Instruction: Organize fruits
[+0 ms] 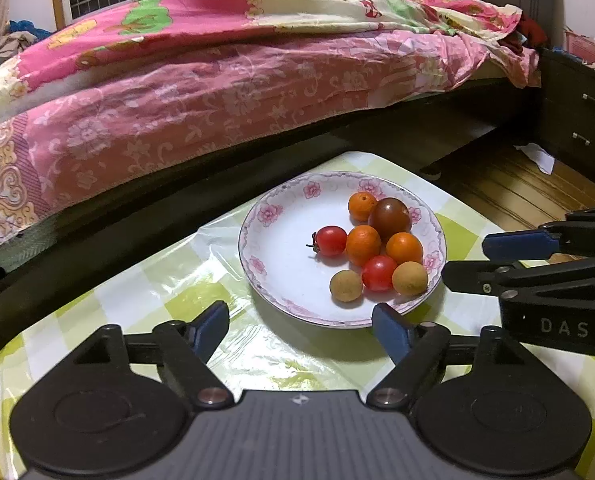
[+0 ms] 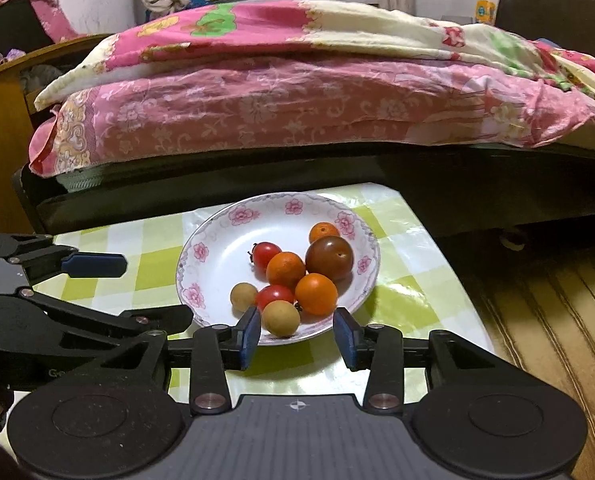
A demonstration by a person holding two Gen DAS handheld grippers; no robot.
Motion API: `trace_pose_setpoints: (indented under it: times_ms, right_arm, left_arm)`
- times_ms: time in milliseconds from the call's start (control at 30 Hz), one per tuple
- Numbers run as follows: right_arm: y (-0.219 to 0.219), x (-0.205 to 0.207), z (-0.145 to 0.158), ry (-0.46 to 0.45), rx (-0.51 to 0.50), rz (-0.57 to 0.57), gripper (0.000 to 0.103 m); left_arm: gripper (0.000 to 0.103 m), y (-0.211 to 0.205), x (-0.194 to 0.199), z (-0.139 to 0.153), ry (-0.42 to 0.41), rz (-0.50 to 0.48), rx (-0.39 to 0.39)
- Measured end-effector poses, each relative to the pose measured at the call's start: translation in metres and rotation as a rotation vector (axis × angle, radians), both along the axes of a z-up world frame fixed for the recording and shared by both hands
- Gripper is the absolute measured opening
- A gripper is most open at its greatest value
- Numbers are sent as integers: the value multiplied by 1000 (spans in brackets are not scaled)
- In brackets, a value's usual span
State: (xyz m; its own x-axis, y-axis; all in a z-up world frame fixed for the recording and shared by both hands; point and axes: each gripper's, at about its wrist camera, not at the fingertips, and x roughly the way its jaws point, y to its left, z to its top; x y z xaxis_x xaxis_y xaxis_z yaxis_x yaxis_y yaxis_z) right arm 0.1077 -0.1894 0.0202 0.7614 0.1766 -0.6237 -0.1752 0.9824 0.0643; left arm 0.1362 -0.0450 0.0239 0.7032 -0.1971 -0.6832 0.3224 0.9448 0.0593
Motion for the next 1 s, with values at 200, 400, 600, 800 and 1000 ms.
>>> trace_pose_setpoints:
  times_ms: [200, 400, 600, 800, 1000]
  right_arm:
    - [-1, -9, 5, -12, 1, -25, 38]
    - [-2, -16, 8, -19, 5, -46, 40]
    - [-3, -23, 10, -18, 7, -62, 41]
    - [-3, -33, 11, -18, 19, -76, 42]
    - [-3, -41, 11, -13, 25, -81, 42]
  left_arm:
    - [90, 1, -8, 4, 2, 18, -8]
    - [95, 5, -13, 7, 1, 55, -17]
    - [99, 9, -20, 8, 8, 88, -30]
    - [102, 10, -27, 9, 14, 117, -27]
    - [103, 12, -37, 8, 27, 143, -46]
